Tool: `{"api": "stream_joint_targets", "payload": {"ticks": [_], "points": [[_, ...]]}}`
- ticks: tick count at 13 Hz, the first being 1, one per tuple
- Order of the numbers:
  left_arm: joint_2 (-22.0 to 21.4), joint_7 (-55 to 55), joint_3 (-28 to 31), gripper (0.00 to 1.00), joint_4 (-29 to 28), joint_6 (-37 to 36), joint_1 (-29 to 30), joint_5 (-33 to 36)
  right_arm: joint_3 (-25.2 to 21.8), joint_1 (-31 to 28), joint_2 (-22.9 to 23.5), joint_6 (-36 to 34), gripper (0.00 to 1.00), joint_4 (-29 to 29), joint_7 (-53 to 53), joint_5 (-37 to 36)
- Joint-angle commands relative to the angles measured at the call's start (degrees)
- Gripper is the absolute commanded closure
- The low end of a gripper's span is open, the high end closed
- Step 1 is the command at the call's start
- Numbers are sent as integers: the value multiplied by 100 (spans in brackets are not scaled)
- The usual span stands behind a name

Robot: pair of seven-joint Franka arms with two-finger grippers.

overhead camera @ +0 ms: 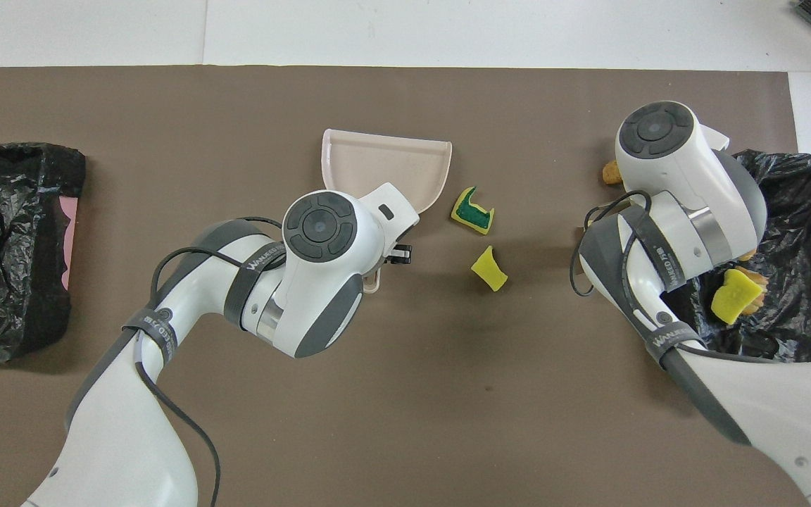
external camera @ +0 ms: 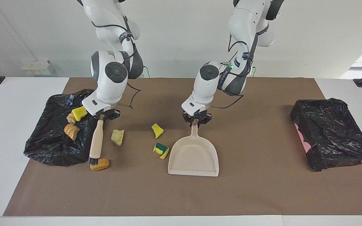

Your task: Sweep and dump trash in bin

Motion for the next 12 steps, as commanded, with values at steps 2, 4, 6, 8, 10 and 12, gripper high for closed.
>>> {"api": "stream_joint_targets", "payload": {"ticks": [2, 4, 6, 8, 10, 12], "points": [[-401, 692, 39, 100, -48, -299, 237, 91, 84, -9, 140, 0, 100, 166, -131, -126], [-551, 1141, 39, 100, -48, -703, 359, 91, 145, 53, 114, -70, 100, 61, -219, -21], [-770, 1466, 39, 100, -57, -1046, 508, 91, 277, 79, 70, -87, 100, -36, -315, 294], [-929, 2228, 39, 100, -65, -1546, 623, 91, 330, 158, 61, -105, 100, -98, -395, 637], [-999, 2888, 39, 100, -65, -1820, 790, 91, 601, 184, 52, -236, 100, -89, -448, 1006], [-1000, 3661, 39, 100, -74, -1874, 983, 91, 830, 272, 52, -386, 100, -37, -387, 1200]]}}
